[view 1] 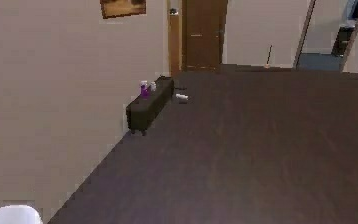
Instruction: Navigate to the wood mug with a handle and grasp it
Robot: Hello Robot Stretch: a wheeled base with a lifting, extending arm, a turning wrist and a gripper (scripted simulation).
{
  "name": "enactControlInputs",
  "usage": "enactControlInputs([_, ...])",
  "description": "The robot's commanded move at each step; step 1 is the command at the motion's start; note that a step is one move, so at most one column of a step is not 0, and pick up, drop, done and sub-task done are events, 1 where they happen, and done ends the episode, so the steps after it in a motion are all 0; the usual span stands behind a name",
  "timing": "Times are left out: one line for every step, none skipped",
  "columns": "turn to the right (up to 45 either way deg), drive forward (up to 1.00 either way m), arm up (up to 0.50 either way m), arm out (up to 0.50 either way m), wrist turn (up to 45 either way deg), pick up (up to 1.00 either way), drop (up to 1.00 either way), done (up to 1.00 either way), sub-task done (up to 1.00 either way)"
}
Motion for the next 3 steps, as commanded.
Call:
enactControlInputs([15.0, 0.0, 0.0, 0.0, 0.0, 0.0, 0.0, 0.0, 0.0])
enactControlInputs([0.0, 0.15, 0.0, 0.0, 0.0, 0.0, 0.0, 0.0, 0.0])
enactControlInputs([42.0, 0.0, 0.0, 0.0, 0.0, 0.0, 0.0, 0.0, 0.0])
